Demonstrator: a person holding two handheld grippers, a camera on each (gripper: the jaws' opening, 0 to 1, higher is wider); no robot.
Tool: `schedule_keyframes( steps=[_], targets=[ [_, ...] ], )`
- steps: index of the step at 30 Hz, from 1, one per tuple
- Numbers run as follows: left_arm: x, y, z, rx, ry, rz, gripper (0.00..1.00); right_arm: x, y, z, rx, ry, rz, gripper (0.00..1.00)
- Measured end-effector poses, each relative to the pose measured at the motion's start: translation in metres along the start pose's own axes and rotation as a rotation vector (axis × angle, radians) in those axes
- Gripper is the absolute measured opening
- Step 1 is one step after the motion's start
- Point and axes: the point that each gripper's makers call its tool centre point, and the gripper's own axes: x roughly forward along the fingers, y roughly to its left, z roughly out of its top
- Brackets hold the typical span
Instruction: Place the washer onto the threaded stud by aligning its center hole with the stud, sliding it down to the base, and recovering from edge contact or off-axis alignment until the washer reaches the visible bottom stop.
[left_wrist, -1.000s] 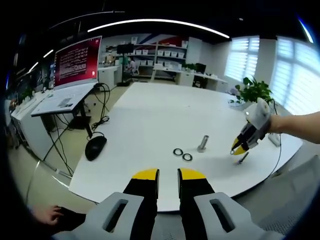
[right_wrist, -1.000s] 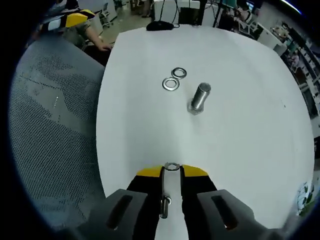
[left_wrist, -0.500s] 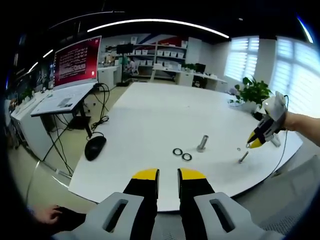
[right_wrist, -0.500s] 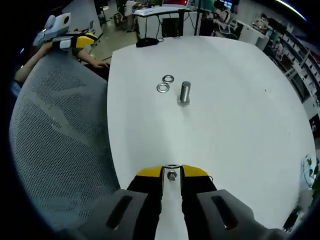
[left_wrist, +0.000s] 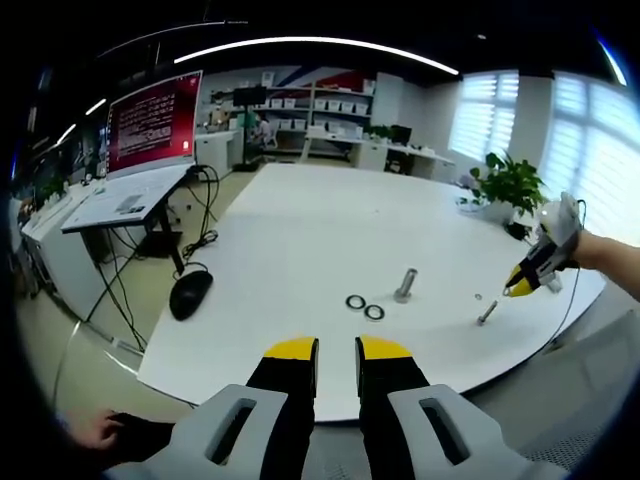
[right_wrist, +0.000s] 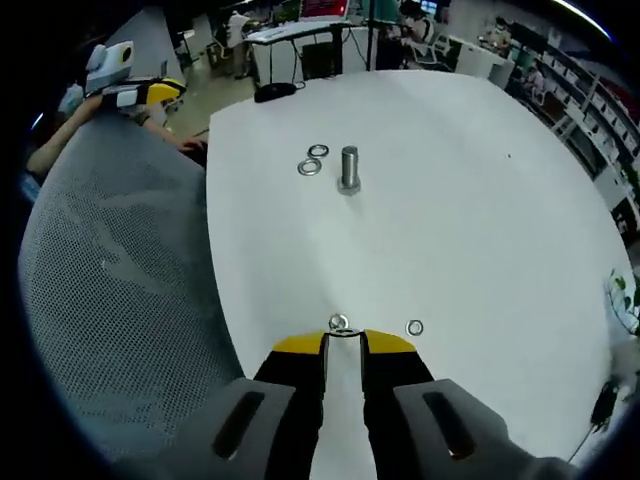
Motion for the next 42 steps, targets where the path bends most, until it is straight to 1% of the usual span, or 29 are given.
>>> schedule_keyframes(
  steps=[4, 5, 6, 8, 9, 11, 14, 16, 17, 18, 19, 20, 22, 23, 24, 26, 28, 30, 31, 32, 34, 35, 37, 38, 40, 42],
  targets=[
    [0.000, 0.000, 0.000, 0.003, 0.003, 0.000, 0.12, 0.018, -0.010, -0.019, 0.043, 0.021, -0.013, 0.15],
    [0.000, 0.000, -0.001, 0.003, 0.004, 0.000, 0.12, 0.023, -0.011, -0.021, 0.036, 0.012, -0.016, 0.15],
    [0.000, 0.000, -0.001, 0.002, 0.004, 0.000, 0.12, 0.031, -0.013, -0.023, 0.047, -0.013, -0.029, 0.15],
    [0.000, 0.000, -0.001, 0.002, 0.005, 0.000, 0.12, 0.041, -0.015, -0.029, 0.080, -0.024, -0.034, 0.15],
    [0.000, 0.000, -0.001, 0.003, 0.007, 0.000, 0.12, 0.048, -0.019, -0.034, 0.090, -0.037, -0.054, 0.15],
    [0.000, 0.000, -0.002, 0.003, 0.009, 0.000, 0.12, 0.055, -0.023, -0.042, 0.112, -0.038, -0.067, 0.15],
    [0.000, 0.000, -0.002, 0.003, 0.012, 0.002, 0.12, 0.058, -0.021, -0.051, 0.104, -0.032, -0.072, 0.15],
    [0.000, 0.000, -0.002, 0.002, 0.009, 0.001, 0.12, 0.060, -0.018, -0.060, 0.104, -0.006, -0.055, 0.15],
    [0.000, 0.000, -0.001, 0.001, 0.009, 0.001, 0.12, 0.056, -0.019, -0.055, 0.077, -0.031, -0.057, 0.15],
    [0.000, 0.000, -0.001, 0.002, 0.009, 0.001, 0.12, 0.056, -0.020, -0.058, 0.076, -0.001, -0.060, 0.15],
    [0.000, 0.000, -0.001, 0.003, 0.009, 0.002, 0.12, 0.055, -0.019, -0.059, 0.033, 0.015, -0.048, 0.15],
    [0.000, 0.000, -0.001, 0.002, 0.008, 0.002, 0.12, 0.056, -0.018, -0.059, 0.025, 0.016, -0.045, 0.16],
    [0.000, 0.000, -0.001, 0.003, 0.008, 0.002, 0.12, 0.056, -0.020, -0.058, 0.003, 0.044, -0.055, 0.17],
    [0.000, 0.000, -0.001, 0.002, 0.008, 0.001, 0.12, 0.056, -0.020, -0.057, -0.003, 0.053, -0.047, 0.16],
    [0.000, 0.000, -0.001, 0.002, 0.008, 0.001, 0.12, 0.058, -0.019, -0.057, 0.010, 0.073, -0.033, 0.16],
    [0.000, 0.000, -0.001, 0.001, 0.008, 0.001, 0.12, 0.058, -0.020, -0.057, 0.024, 0.101, -0.034, 0.15],
    [0.000, 0.000, -0.001, 0.000, 0.006, 0.001, 0.12, 0.057, -0.020, -0.058, 0.000, 0.126, -0.026, 0.15],
    [0.000, 0.000, -0.001, -0.001, 0.004, 0.000, 0.12, 0.055, -0.020, -0.056, 0.006, 0.128, -0.023, 0.14],
    [0.000, 0.000, -0.001, -0.001, 0.004, 0.000, 0.12, 0.051, -0.017, -0.050, 0.002, 0.107, -0.022, 0.14],
    [0.000, 0.000, -0.001, -0.001, 0.004, 0.000, 0.12, 0.045, -0.015, -0.040, 0.008, 0.074, -0.021, 0.14],
    [0.000, 0.000, 0.000, -0.002, 0.002, 0.001, 0.12, 0.035, -0.010, -0.026, 0.013, 0.030, -0.012, 0.14],
    [0.000, 0.000, 0.000, -0.002, 0.001, 0.001, 0.12, 0.028, -0.009, -0.017, -0.001, 0.005, -0.013, 0.14],
    [0.000, 0.000, 0.000, -0.002, -0.001, 0.001, 0.12, 0.018, -0.005, -0.006, -0.011, -0.013, -0.005, 0.14],
    [0.000, 0.000, 0.000, -0.002, -0.002, 0.000, 0.12, 0.017, -0.004, -0.005, -0.012, -0.015, -0.004, 0.14],
    [0.000, 0.000, 0.000, -0.001, -0.001, 0.001, 0.12, 0.009, 0.000, 0.006, -0.017, -0.042, -0.001, 0.14],
    [0.000, 0.001, 0.000, -0.003, -0.003, 0.001, 0.12, 0.005, 0.003, 0.012, -0.009, -0.053, 0.013, 0.14]
  ],
)
